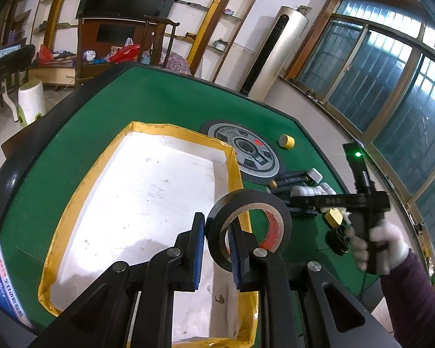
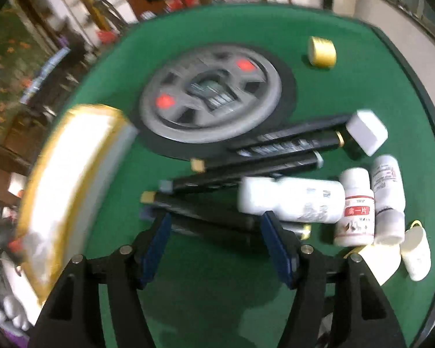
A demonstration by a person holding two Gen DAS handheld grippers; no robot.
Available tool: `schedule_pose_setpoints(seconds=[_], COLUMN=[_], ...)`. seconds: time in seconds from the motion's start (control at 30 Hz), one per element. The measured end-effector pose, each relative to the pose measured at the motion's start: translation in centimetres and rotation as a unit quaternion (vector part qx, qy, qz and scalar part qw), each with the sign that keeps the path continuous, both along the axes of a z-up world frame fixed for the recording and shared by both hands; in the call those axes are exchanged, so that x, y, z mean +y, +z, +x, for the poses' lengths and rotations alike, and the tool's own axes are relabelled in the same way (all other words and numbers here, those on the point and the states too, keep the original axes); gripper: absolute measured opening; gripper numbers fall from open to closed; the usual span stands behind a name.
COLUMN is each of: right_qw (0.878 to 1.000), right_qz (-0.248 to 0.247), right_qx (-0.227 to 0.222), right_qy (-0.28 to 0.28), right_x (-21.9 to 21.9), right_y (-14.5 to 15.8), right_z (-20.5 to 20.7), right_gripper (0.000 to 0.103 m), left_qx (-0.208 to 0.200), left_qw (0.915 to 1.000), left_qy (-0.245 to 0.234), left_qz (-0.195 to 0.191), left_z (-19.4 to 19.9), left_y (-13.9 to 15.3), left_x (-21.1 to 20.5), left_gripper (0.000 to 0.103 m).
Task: Organize rigid objects
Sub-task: 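Carry the tape roll over the white tray with the left tool while the right tool grasps a black marker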
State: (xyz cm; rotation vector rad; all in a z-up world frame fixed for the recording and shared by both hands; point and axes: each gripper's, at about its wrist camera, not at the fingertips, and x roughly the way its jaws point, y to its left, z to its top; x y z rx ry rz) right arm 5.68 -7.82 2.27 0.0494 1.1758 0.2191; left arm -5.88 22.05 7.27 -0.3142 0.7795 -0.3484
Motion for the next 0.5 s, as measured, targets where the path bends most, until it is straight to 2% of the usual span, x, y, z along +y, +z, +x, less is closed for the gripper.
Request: schedule_pose_setpoints(seconds=[0.07, 0.13, 0.17, 0.33, 0.4, 0.5], right_qw=[1.000, 0.998, 0.999, 0.991, 0.994, 0.999], right_qz=[-0.014, 0.039, 0.039, 0.096, 0.074, 0.011], right_qx=[-0.007, 0.043, 0.035, 0.084, 0.065, 0.018], right_qy=[-0.009, -0.012, -0.008, 0.040, 0.036, 0.042], right_x=[-0.5, -1.0, -0.9, 0.1, 0.5, 1.5], right_y=[0.3, -0.6, -0.6, -1.4, -1.3, -0.4], right_z=[0.3, 0.3, -0.1, -2.3, -3.1, -4.6], right_gripper=[0.066, 0.069, 0.071, 0.072, 0.072, 0.071], left_qx=[0.000, 0.001, 0.002, 0.010, 0.014, 0.017], left_qw=[1.0000, 1.0000, 1.0000, 0.9999, 0.9999, 0.9998], left_qy=[0.001, 0.003, 0.004, 0.000, -0.003, -0.006], left_qz=[0.001, 0.002, 0.001, -0.003, -0.003, -0.003], left_z=[-0.1, 0.0, 0.0, 0.3, 0.4, 0.5], left_y=[0.1, 0.1, 0.0, -0.4, -0.6, -0.6], left_x=[0.0, 0.1, 0.1, -0.1, -0.4, -0.7], left_gripper=[0.015, 0.015, 0.015, 0.015, 0.015, 0.015])
